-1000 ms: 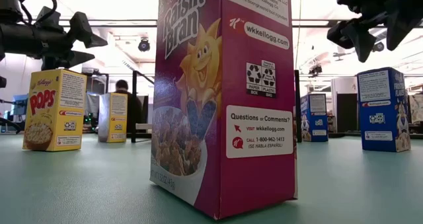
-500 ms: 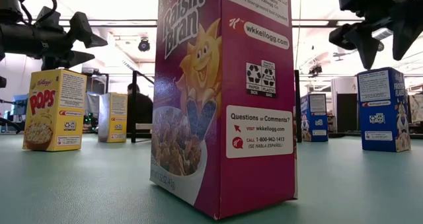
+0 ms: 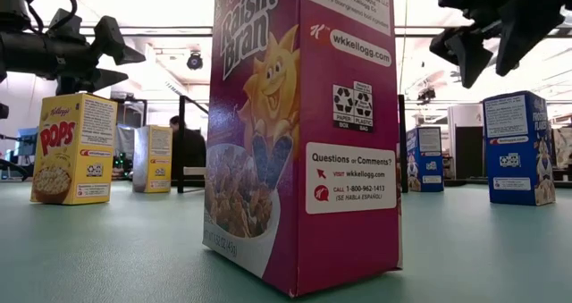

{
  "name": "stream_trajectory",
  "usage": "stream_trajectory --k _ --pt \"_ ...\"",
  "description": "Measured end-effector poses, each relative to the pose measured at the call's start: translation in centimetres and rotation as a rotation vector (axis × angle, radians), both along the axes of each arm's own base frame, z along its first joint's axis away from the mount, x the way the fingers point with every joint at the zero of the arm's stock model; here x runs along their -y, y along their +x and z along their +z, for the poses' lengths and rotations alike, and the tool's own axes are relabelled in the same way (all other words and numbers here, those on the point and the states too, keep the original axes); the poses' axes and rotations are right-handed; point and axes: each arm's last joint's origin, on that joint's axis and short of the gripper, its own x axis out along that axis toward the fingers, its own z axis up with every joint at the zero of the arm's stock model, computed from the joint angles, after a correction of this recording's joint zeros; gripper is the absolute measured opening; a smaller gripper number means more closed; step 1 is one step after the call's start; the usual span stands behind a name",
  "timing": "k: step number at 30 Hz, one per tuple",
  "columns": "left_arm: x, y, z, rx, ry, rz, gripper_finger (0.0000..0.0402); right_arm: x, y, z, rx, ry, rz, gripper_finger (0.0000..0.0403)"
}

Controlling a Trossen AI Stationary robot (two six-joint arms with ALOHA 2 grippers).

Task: Stack cereal on shelf
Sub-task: Put the middle blue cereal box on the shelf

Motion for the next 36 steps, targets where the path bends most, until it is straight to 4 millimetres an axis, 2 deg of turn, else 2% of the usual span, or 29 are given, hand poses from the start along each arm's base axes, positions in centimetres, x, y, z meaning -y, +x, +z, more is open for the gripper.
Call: stream_trajectory --k 9,22,29,36 --pt "0.0 0.0 0.0 0.000 0.000 0.000 0.0299 -0.4 -0.8 -0.7 -0.097 -0.051 0.123 0.0218" --pt "0.0 0.0 0.0 -0.002 -0.001 0.000 0.0299 -1.0 -0.6 -2.6 -0.177 -0.145 0.156 0.0258" --pt "0.0 0.0 0.0 -0.004 -0.001 0.000 0.0299 -1.1 0.0 -3.3 -0.202 -0.122 0.138 0.0239" --pt "0.0 0.0 -0.1 -0.006 -0.002 0.000 0.0299 -1.3 0.9 -4.3 -0.254 -0.100 0.073 0.0201"
